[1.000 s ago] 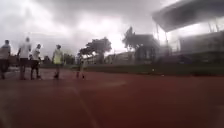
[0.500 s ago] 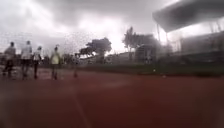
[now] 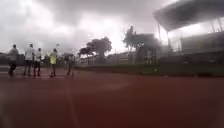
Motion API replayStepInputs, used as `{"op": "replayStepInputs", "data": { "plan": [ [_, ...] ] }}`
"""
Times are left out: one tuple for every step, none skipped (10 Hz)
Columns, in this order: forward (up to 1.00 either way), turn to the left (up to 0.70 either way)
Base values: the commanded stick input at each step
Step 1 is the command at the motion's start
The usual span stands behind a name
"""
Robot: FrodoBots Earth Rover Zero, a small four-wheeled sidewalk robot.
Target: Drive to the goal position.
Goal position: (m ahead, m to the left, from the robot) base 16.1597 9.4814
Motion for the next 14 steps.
{"op": "replayStepInputs", "data": {
  "plan": [
    [0.5, 0.0],
    [0.5, 0.0],
    [0.5, 0.0],
    [0.5, 0.0],
    [0.5, 0.0],
    [0.5, 0.0],
    [0.5, 0.0],
    [0.5, 0.0],
    [0.5, 0.0],
    [0.5, 0.0],
    [0.5, 0.0],
    [0.5, 0.0],
    [0.5, 0.0],
    [0.5, 0.0]
  ]
}}
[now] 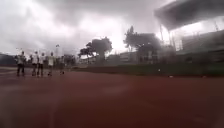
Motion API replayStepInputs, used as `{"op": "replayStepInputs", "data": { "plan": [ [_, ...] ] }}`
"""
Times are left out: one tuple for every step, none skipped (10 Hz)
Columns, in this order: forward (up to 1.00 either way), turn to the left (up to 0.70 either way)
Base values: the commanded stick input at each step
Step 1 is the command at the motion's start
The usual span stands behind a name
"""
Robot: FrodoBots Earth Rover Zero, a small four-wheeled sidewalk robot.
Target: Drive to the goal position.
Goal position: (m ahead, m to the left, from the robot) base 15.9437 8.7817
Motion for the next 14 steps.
{"op": "replayStepInputs", "data": {
  "plan": [
    [0.5, 0.0],
    [0.5, 0.0],
    [0.5, 0.0],
    [0.5, 0.0],
    [0.5, 0.0],
    [0.5, 0.0],
    [0.5, 0.0],
    [0.5, 0.0],
    [0.5, 0.0],
    [0.5, 0.0],
    [0.5, 0.0],
    [0.5, 0.0],
    [0.5, 0.0],
    [0.5, 0.0]
  ]
}}
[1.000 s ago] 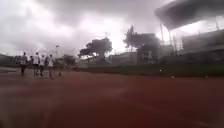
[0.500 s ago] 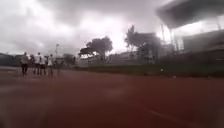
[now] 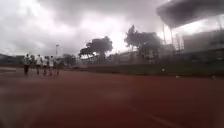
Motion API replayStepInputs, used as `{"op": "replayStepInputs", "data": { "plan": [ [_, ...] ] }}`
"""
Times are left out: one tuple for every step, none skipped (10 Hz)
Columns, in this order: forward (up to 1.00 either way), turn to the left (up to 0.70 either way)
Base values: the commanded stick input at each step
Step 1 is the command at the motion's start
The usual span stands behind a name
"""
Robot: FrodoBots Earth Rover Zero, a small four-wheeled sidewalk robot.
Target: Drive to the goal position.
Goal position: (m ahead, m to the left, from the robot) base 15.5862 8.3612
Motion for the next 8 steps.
{"op": "replayStepInputs", "data": {
  "plan": [
    [0.5, 0.0],
    [0.5, 0.0],
    [0.5, 0.0],
    [0.5, 0.0],
    [0.5, 0.0],
    [0.5, 0.0],
    [0.5, 0.0],
    [0.5, 0.0]
  ]
}}
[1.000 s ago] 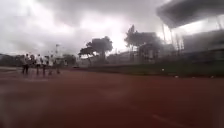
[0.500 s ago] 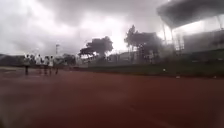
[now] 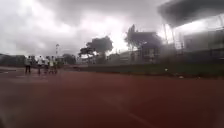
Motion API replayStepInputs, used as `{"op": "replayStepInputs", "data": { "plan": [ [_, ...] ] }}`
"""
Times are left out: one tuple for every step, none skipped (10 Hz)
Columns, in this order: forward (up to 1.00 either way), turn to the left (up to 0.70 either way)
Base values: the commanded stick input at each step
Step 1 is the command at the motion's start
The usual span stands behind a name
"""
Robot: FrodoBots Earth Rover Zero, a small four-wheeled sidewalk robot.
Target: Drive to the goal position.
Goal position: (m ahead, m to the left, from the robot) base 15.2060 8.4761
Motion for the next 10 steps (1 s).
{"op": "replayStepInputs", "data": {
  "plan": [
    [0.5, 0.0],
    [0.5, 0.0],
    [0.5, 0.0],
    [0.5, 0.0],
    [0.5, 0.0],
    [0.5, 0.0],
    [0.5, 0.0],
    [0.5, 0.0],
    [0.5, 0.0],
    [0.5, 0.0]
  ]
}}
